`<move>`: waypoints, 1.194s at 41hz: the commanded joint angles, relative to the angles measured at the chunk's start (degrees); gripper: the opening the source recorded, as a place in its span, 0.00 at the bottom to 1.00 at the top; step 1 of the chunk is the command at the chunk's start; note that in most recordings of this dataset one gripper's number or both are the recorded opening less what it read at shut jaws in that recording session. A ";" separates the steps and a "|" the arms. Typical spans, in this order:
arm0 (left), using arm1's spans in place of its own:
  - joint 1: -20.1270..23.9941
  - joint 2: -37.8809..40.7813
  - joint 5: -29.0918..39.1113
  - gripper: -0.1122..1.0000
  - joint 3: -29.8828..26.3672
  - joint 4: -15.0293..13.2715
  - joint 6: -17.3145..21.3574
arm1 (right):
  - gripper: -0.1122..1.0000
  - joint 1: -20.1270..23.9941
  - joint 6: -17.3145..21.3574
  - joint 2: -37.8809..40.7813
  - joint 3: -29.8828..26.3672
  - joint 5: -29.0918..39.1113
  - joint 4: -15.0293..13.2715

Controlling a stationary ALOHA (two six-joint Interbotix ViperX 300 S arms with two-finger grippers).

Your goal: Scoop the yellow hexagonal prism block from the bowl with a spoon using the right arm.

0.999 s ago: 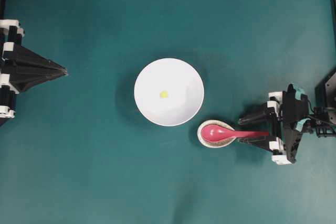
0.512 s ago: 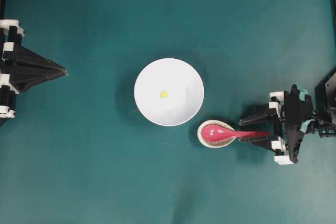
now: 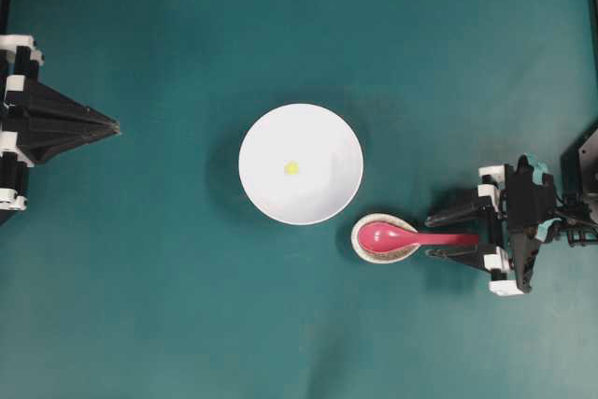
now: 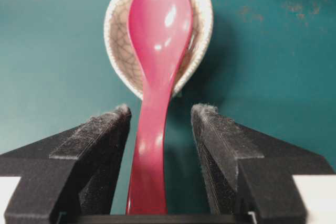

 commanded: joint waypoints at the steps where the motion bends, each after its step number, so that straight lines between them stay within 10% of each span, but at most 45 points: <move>1: 0.09 0.26 -0.26 0.11 -1.58 0.09 0.00 | 0.60 0.26 -0.70 -0.53 -0.53 -0.70 -0.09; 33: 0.09 0.26 -0.26 0.11 -1.49 0.09 0.00 | 0.59 0.26 -1.23 -0.53 -0.70 -1.23 -0.09; 49: 0.00 0.26 -0.26 0.11 -1.58 0.09 0.00 | 0.41 0.26 -1.41 -0.53 -0.79 -1.85 -0.18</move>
